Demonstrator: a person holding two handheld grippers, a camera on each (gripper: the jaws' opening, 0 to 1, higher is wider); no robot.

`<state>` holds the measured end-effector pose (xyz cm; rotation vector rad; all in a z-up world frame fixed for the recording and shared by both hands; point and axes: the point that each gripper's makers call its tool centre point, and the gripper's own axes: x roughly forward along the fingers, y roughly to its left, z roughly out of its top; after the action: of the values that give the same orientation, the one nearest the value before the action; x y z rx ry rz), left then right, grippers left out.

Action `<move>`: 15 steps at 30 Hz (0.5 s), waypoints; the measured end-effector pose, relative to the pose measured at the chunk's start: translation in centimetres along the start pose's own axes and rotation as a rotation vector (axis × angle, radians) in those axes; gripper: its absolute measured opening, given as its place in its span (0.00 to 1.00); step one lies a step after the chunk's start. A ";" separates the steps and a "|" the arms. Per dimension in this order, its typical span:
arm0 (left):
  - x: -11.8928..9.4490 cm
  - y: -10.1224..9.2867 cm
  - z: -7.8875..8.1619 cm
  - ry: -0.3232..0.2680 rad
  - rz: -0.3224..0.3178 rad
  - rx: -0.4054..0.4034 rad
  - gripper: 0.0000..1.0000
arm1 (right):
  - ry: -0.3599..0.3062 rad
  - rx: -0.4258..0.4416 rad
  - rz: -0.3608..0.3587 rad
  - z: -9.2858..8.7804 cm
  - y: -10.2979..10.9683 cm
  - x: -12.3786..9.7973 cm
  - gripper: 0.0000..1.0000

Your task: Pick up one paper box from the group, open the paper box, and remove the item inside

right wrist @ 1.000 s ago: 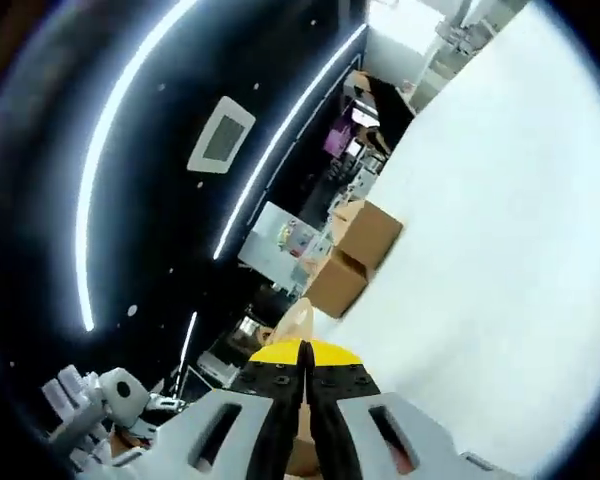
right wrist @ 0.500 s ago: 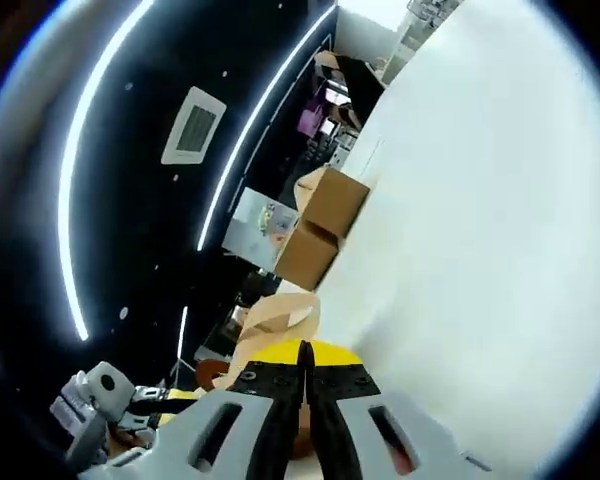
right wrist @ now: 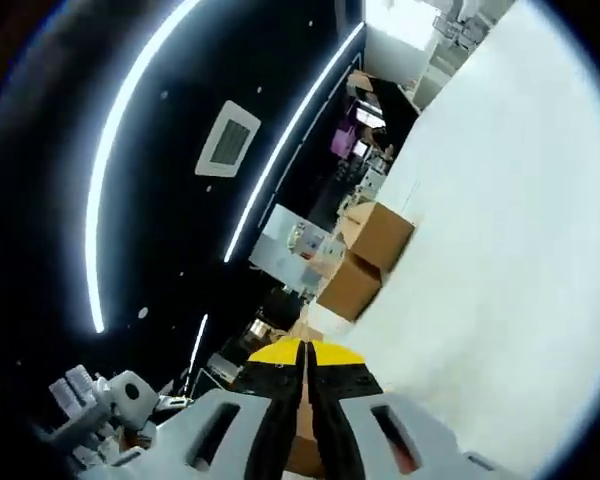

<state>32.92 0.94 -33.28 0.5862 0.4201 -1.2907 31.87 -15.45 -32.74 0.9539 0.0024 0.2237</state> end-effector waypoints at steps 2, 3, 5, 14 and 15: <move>-0.1 -0.4 0.3 -0.008 0.000 0.002 0.29 | -0.012 -0.049 0.027 0.6 1.0 -0.1 0.09; -0.1 -0.4 0.4 -0.010 0.005 0.003 0.29 | -0.017 -0.058 0.037 0.9 1.4 -0.3 0.09; -0.3 -0.5 0.6 -0.018 0.021 0.002 0.30 | -0.019 -0.071 0.062 1.2 2.3 -0.5 0.09; -2.2 -0.9 1.8 -0.118 0.208 -0.012 0.30 | 0.029 -0.488 0.248 1.7 7.4 -1.8 0.13; -2.3 -1.1 1.8 -0.125 0.223 -0.006 0.30 | 0.044 -0.500 0.282 1.4 7.8 -2.0 0.13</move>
<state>31.30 1.36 -30.66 0.5281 0.2475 -1.1047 28.61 -12.63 -25.80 0.4478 -0.1420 0.4807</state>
